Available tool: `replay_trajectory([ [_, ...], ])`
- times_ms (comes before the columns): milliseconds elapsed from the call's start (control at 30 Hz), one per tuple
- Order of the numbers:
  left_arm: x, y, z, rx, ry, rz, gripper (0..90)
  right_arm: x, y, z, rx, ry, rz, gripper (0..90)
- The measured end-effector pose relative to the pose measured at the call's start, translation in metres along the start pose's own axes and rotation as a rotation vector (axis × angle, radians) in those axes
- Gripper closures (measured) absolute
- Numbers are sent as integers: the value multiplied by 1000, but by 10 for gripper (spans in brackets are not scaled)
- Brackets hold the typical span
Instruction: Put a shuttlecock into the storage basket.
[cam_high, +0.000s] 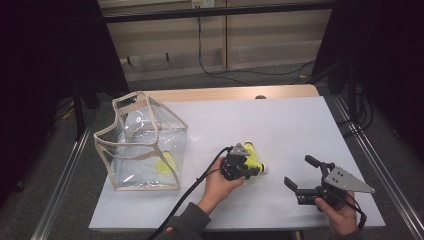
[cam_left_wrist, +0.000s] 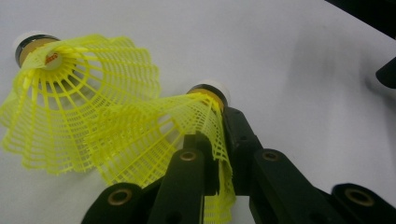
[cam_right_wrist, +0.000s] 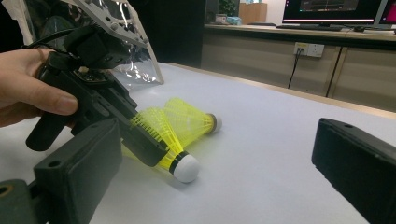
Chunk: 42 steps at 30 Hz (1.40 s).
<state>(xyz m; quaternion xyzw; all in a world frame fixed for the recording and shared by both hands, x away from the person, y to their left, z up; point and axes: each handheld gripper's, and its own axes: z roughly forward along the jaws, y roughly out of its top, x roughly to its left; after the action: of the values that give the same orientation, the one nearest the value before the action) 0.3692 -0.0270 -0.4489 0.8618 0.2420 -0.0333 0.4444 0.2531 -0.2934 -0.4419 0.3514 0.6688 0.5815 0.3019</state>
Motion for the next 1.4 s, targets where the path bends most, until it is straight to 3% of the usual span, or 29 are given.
replay_trajectory([
  [367, -3, 3, -13, 7, -27, -27, 861, 0, 0, 0, 1, 1, -2, 15],
  [767, -3, 10, -32, -38, -50, -57, 861, 0, 0, 0, 0, 0, 2, 15],
  [967, -5, 12, -40, -34, -74, -67, 861, 0, 0, 0, 0, -1, 2, 15],
  [1400, -3, 27, -67, -39, -49, -112, 865, 0, 0, 0, 0, 0, -1, 15],
])
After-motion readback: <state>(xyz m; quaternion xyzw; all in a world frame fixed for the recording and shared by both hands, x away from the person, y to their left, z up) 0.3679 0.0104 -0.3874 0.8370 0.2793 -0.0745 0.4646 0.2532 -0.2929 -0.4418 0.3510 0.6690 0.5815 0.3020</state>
